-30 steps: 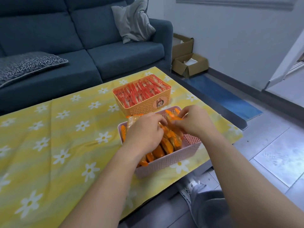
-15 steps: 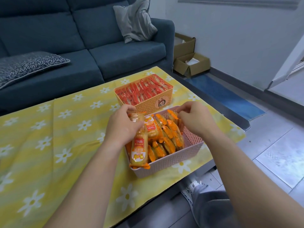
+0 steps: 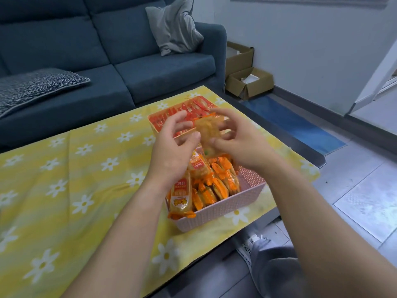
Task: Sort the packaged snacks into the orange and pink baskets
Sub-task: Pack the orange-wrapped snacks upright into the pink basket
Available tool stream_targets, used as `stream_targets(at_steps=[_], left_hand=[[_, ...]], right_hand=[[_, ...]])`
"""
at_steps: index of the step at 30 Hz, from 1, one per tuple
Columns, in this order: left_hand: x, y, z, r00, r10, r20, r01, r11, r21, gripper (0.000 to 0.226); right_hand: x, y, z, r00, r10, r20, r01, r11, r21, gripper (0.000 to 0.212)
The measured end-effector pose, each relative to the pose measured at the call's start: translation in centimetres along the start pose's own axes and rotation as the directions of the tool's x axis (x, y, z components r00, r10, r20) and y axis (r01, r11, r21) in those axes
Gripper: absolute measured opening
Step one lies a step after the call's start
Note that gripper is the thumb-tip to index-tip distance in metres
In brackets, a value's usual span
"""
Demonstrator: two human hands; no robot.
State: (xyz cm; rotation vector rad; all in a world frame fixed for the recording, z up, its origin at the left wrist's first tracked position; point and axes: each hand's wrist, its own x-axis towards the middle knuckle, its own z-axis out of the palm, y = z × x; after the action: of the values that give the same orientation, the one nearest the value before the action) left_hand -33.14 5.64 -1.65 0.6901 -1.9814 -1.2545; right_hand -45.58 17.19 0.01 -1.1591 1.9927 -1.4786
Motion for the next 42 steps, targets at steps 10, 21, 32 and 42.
stream_targets(at_steps=[10,21,32,42], left_hand=[[0.1,-2.6,1.0,0.96,-0.243,0.137,0.052,0.638,0.769,0.071],[0.9,-1.5,0.7,1.0,-0.018,-0.011,0.021,0.94,0.341,0.044],[-0.7,0.2,1.6,0.969,-0.052,0.243,0.002,0.98,0.201,0.061],[-2.2,-0.1,-1.1,0.882,-0.421,0.212,0.08,0.577,0.812,0.06]], right_hand=[[0.0,4.8,-0.6,0.949,0.17,-0.266,-0.309,0.678,-0.667,0.031],[0.3,4.9,-0.4,0.961,0.237,-0.143,-0.26,0.593,-0.762,0.049],[-1.4,2.4,-3.3,0.983,0.178,-0.044,-0.183,0.95,-0.251,0.03],[-2.9,3.6,-5.7,0.932,0.255,-0.259,-0.332,0.887,-0.322,0.038]])
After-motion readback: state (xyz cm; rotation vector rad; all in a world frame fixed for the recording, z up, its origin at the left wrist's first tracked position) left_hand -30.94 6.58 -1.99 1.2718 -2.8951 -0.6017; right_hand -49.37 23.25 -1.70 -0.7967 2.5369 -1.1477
